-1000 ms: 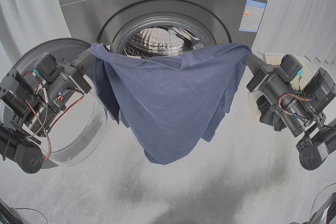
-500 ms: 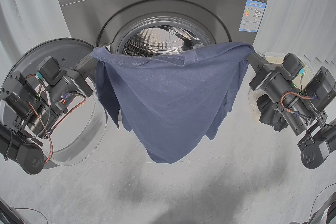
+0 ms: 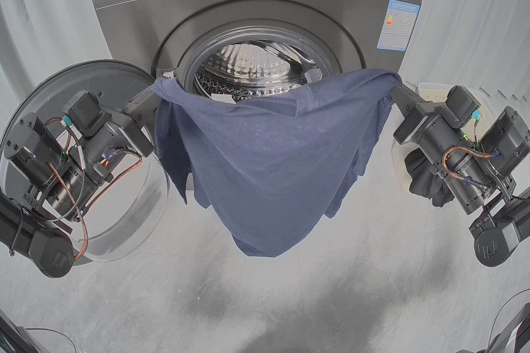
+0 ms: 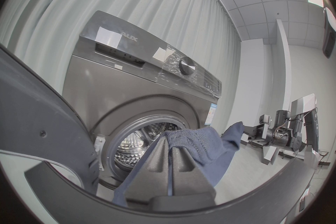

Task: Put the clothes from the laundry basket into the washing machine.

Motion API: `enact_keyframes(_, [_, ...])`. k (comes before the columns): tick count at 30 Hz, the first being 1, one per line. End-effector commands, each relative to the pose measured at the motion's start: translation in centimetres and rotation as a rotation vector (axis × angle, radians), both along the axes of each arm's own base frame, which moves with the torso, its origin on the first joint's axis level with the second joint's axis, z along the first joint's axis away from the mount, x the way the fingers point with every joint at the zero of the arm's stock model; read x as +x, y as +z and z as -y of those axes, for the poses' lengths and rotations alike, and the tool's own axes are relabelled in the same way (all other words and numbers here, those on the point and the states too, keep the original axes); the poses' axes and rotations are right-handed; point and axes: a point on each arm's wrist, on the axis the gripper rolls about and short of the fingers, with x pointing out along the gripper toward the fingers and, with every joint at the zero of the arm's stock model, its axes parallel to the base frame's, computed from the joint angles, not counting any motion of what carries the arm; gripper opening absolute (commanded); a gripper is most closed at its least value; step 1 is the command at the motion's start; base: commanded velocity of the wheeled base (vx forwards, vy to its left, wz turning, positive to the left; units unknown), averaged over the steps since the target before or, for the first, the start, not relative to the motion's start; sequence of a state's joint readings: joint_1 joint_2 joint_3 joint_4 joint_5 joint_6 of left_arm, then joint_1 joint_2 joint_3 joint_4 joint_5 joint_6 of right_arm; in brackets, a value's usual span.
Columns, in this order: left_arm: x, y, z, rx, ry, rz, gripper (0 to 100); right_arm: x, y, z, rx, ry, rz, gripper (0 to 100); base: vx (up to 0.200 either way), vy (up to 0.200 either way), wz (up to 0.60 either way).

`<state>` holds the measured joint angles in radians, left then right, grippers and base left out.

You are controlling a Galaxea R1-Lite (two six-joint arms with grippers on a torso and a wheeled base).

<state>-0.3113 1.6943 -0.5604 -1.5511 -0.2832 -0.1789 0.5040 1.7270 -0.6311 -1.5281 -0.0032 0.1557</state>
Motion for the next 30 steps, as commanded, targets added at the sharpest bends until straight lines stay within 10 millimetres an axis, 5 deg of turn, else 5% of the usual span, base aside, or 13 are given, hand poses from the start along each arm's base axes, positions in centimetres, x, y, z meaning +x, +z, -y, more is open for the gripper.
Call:
enact_keyframes(1, [-0.5, -0.1, 2.0, -0.002, -0.074, -0.001, 0, -0.2, -1.0, -0.5, -0.015, 0.019, -0.032, 0, 0.000, 0.000, 0.00])
enact_keyframes(13, [1.3, -0.1, 4.4, -0.009, -0.126, 0.013, 0, -0.1, -8.1, -5.8, -0.152, 0.163, -0.232, 0, 0.000, 0.000, 0.00])
enact_keyframes(14, [1.4, -0.2, 4.8, -0.010, -0.134, 0.013, 0, -0.2, -8.7, -6.1, -0.165, 0.172, -0.250, 100, 0.000, 0.000, 0.00])
enact_keyframes(23, [1.7, -0.3, 5.7, -0.009, -0.155, 0.014, 0, -0.3, -12.2, -6.2, -0.243, 0.180, -0.356, 100, 0.000, 0.000, 0.00])
enact_keyframes(30, [1.2, -0.2, 6.0, -0.010, -0.170, 0.019, 0, 0.9, -14.3, -9.0, -0.273, 0.225, -0.356, 100, 0.000, 0.000, 0.00])
